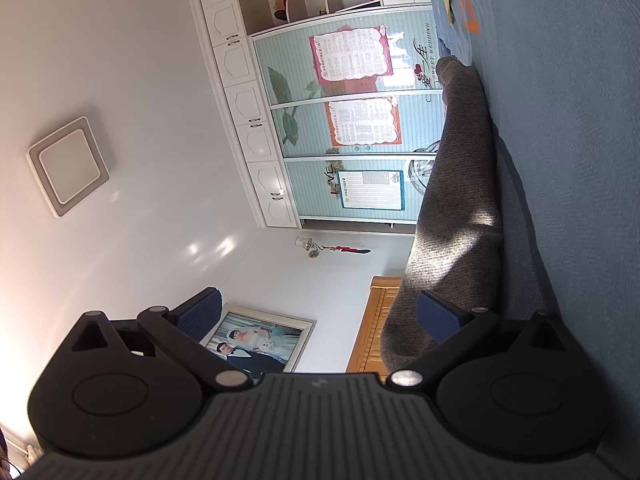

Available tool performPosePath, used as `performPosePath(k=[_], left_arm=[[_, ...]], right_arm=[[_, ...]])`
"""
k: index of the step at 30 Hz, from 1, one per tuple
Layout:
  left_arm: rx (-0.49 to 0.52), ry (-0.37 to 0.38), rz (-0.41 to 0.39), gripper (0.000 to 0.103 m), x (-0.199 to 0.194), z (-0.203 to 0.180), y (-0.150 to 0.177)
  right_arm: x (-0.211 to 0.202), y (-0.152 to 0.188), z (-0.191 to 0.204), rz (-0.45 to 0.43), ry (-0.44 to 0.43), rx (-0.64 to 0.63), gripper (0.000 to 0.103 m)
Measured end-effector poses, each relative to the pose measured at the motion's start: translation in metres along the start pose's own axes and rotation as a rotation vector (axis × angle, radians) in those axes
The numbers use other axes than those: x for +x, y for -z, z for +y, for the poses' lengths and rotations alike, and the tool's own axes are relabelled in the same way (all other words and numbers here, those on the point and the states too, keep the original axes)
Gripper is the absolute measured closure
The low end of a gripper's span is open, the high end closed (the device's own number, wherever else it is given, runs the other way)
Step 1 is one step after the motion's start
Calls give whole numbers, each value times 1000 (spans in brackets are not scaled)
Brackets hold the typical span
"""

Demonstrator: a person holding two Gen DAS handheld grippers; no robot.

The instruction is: Fold clothes

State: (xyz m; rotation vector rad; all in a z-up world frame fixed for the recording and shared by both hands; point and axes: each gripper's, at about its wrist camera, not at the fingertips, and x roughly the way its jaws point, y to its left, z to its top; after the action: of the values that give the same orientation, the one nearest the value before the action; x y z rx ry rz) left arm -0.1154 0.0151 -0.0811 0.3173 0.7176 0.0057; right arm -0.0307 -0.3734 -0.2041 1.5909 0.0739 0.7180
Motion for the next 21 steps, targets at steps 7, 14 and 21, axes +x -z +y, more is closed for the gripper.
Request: performPosePath(k=[7, 14, 21], left_arm=[[19, -55, -48, 96, -3, 3, -7], [23, -245, -172, 96, -18, 34, -29], [-15, -447, -217, 96, -2, 102, -68]], right_arm=[[0, 1, 1, 0, 0, 1, 0], [0, 1, 1, -1, 0, -1, 0], [0, 1, 1, -1, 1, -4, 0]])
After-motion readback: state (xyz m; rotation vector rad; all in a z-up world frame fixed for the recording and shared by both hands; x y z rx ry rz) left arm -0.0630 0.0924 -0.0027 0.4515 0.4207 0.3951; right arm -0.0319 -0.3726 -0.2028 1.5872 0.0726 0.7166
